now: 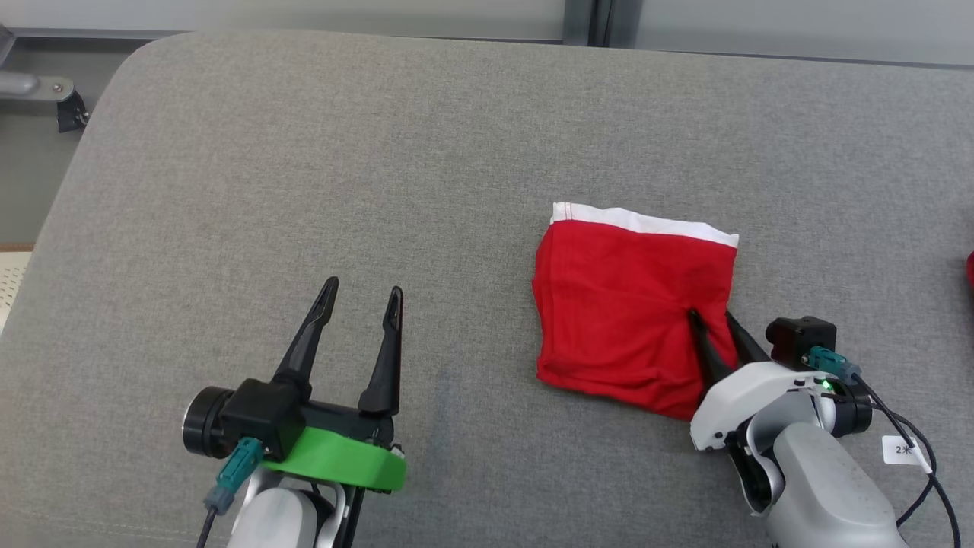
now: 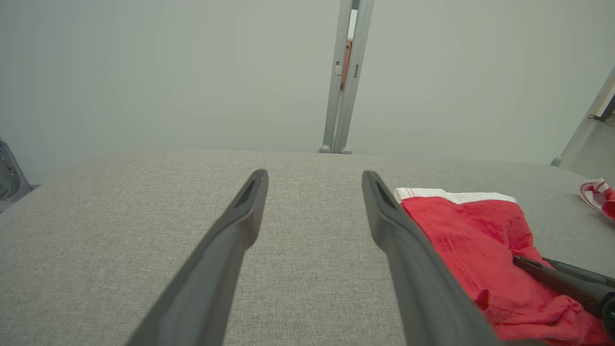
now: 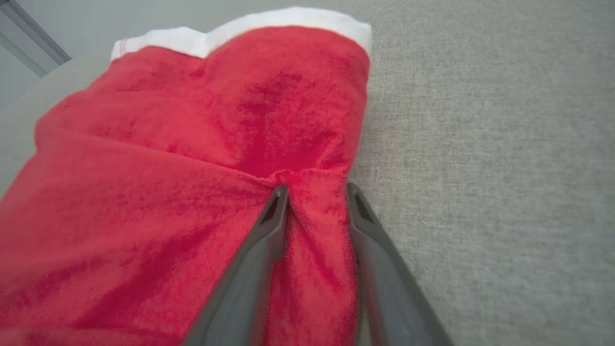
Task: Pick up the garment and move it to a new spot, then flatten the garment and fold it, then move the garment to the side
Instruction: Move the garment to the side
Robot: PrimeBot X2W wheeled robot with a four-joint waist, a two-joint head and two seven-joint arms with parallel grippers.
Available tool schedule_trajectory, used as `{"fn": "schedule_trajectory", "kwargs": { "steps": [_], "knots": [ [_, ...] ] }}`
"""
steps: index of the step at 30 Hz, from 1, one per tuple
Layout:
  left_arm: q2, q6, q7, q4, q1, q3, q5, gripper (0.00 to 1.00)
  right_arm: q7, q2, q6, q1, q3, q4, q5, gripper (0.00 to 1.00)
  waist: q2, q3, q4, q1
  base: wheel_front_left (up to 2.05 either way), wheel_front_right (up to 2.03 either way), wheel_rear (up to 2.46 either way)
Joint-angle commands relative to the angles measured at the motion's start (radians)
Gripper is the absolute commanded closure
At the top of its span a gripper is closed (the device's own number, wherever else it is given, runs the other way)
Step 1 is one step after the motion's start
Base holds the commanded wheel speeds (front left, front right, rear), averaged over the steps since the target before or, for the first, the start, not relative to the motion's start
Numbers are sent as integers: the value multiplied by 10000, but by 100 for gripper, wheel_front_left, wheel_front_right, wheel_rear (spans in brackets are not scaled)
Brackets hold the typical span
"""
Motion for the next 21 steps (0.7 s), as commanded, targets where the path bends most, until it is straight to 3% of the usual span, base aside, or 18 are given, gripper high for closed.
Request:
{"fn": "schedule_trajectory", "kwargs": {
  "steps": [1,5,12,17,21],
  "knots": [
    [27,29,2,-40,-66,56,-5,0,-11,-47,-24,28,70,277,-198,100,0,-43,-75,0,0,0,0],
    [27,-29,2,-63,-43,46,71,0,-236,-203,-30,-156,192,351,-707,100,0,-156,-280,0,0,0,0],
    [28,-78,2,-137,1,-11,148,0,-417,-988,-22,-470,781,-208,-3331,100,0,-248,-967,0,0,0,0],
    [28,-145,2,-211,-161,-63,273,0,-411,-1546,-22,-656,1372,-995,-3905,100,0,-150,-1640,0,0,0,0],
    [30,-212,2,-305,-316,-161,354,0,-411,-2519,-24,-931,2347,-1662,-4079,100,0,34,-2234,0,0,0,0]
  ]
}}
